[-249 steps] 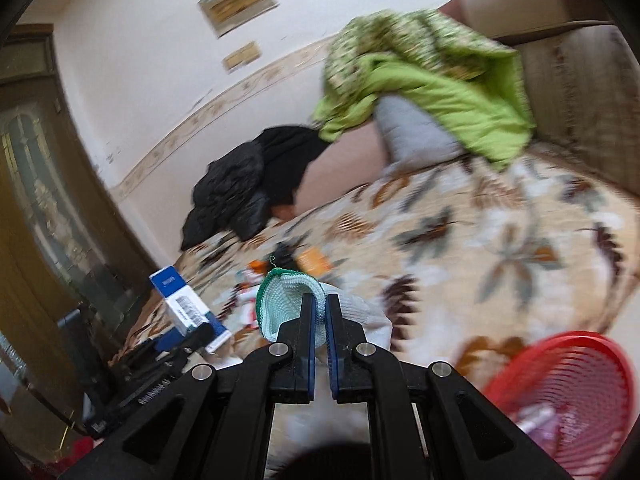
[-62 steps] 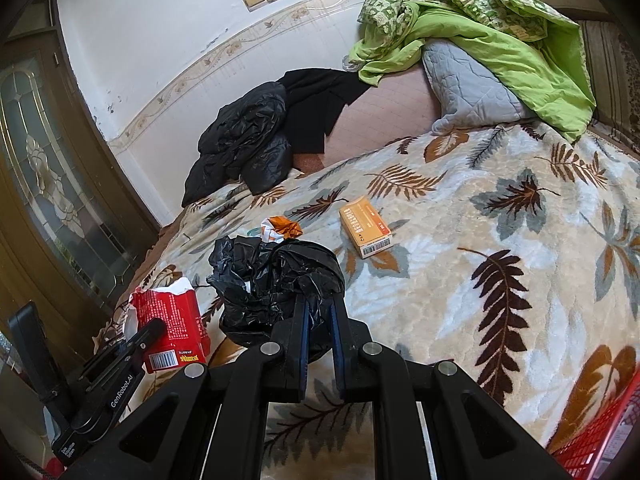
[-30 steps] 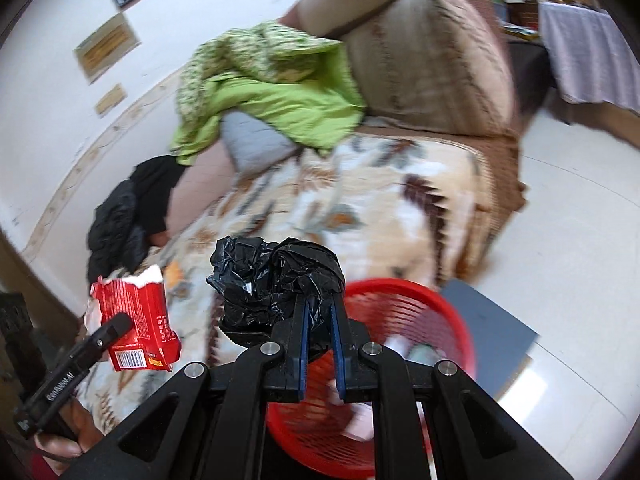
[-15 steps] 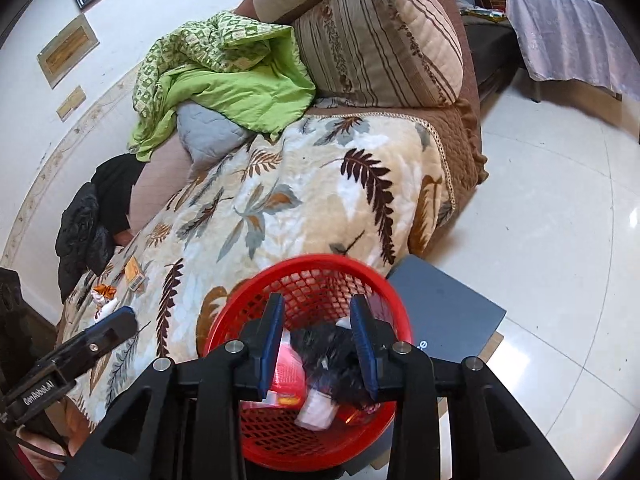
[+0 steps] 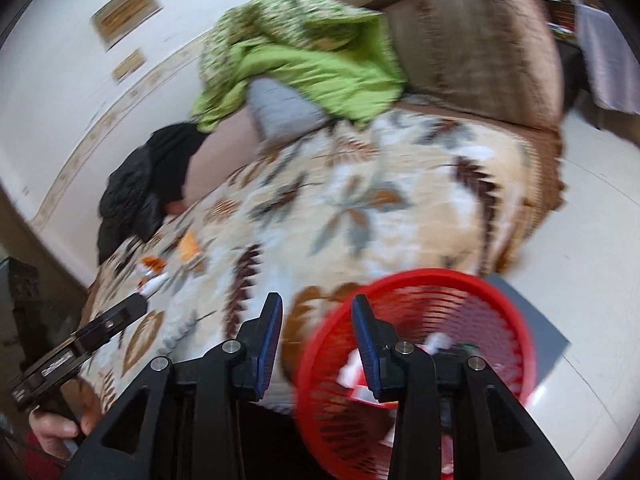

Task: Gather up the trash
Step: 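Move both open tools back toward the remaining trash on the bedspread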

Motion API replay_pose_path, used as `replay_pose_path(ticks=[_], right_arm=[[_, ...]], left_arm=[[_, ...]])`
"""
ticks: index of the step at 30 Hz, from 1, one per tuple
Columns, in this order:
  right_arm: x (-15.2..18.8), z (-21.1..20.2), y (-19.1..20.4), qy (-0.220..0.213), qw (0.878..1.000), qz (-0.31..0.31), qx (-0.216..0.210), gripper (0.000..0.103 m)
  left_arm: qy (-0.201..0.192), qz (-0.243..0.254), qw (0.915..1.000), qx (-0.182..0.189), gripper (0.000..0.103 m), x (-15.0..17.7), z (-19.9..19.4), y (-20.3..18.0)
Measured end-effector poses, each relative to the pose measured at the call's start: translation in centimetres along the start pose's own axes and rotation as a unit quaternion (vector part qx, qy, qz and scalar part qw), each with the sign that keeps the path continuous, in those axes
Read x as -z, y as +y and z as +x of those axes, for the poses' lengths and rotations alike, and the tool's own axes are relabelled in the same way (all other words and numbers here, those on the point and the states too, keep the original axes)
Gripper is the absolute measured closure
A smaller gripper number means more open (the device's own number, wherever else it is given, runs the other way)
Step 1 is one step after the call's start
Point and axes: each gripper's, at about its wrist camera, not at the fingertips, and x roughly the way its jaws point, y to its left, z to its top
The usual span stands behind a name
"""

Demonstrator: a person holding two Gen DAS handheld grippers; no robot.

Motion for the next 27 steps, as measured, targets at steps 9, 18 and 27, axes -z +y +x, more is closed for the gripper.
replay_pose_path(ticks=[9,18,27], right_arm=[[-0.8,6.2,9.1,0.042,0.994,-0.087,-0.056,0.057],[-3.5,17.1,16.7,0.091,0.980,-0.165,-0.068,0.036],[-6.5,32.1,22.7,0.134,0.964,-0.227,-0.030,0.029]], left_arm=[[-0.034,-0.096,0.9911,-0.086,0.050,-0.7,-2.5,13.1],[-0.057,-0.186,0.9680,-0.158,0.050,-1.5,-3.2,26.9],[-0.067,-0.196,0.9703,-0.125,0.046,-4.0,-0.3,32.9]])
